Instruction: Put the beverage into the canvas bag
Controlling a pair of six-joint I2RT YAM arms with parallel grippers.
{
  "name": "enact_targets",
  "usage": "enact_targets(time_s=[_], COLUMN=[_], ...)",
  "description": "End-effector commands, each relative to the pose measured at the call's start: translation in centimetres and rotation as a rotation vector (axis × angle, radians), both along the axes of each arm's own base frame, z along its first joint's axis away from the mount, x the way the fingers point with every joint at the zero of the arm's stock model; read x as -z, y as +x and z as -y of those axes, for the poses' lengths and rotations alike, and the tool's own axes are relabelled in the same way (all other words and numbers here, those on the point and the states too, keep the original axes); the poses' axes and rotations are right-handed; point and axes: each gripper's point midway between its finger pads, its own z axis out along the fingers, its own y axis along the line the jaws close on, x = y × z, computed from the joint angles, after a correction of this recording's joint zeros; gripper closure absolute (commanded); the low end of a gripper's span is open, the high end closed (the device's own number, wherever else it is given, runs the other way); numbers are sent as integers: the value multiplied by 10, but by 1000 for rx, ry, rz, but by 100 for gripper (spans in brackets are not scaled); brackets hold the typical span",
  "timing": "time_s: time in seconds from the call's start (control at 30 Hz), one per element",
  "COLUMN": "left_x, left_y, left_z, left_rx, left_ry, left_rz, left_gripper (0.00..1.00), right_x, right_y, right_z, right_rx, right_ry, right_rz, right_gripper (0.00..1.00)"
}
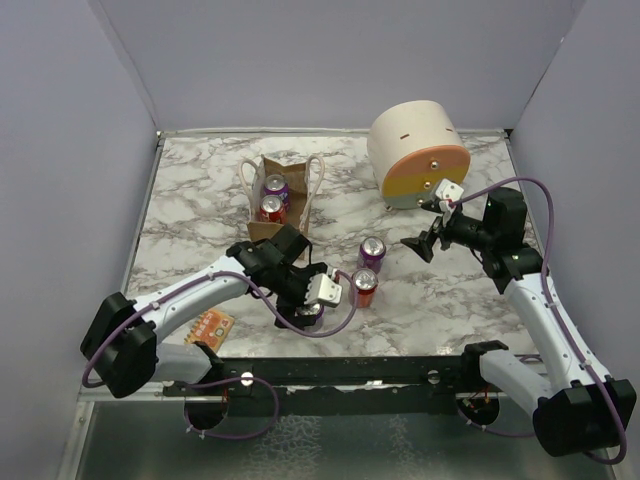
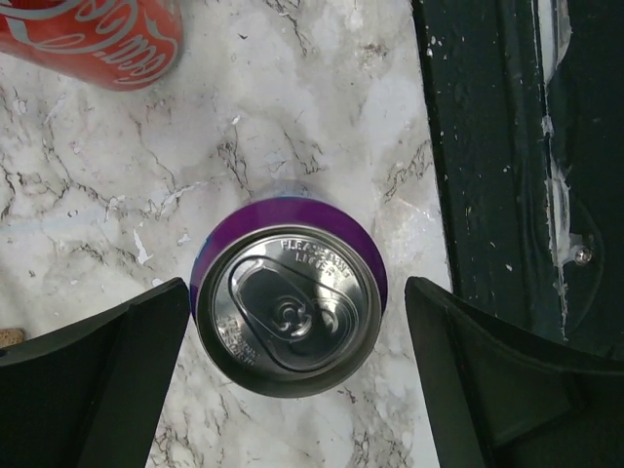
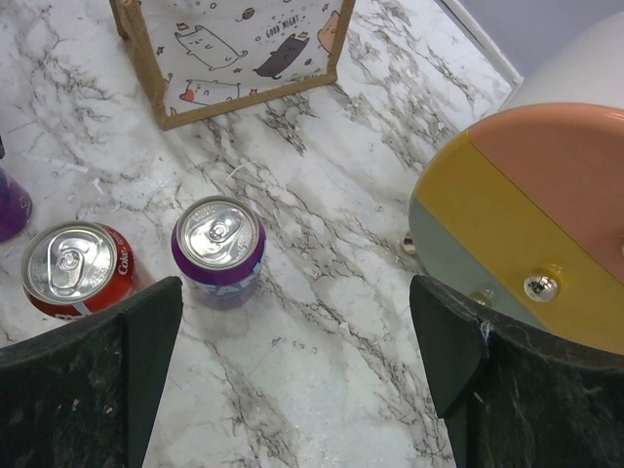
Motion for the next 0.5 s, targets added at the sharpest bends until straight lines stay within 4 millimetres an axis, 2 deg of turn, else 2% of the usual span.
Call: enact_targets(time_s=[0.0, 0.23, 0.37, 0.47], left_x=[-4, -5, -7, -15], left_y=[8, 7, 7, 6], left_z=[19, 22, 21, 22], left_rx=[-17, -25, -24, -20], left_ry=[-62, -65, -60, -62], left_rz=[19, 7, 5, 5], left_gripper=[8, 19, 32, 47], right_x=[3, 4, 4, 4], right_y=[2, 2, 3, 2], right_z=[2, 2, 3, 2], right_rx=[7, 8, 8, 7], right_ry=[-4, -5, -5, -6], right_rz=[5, -2, -1, 2], right_gripper=[0, 0, 0, 0])
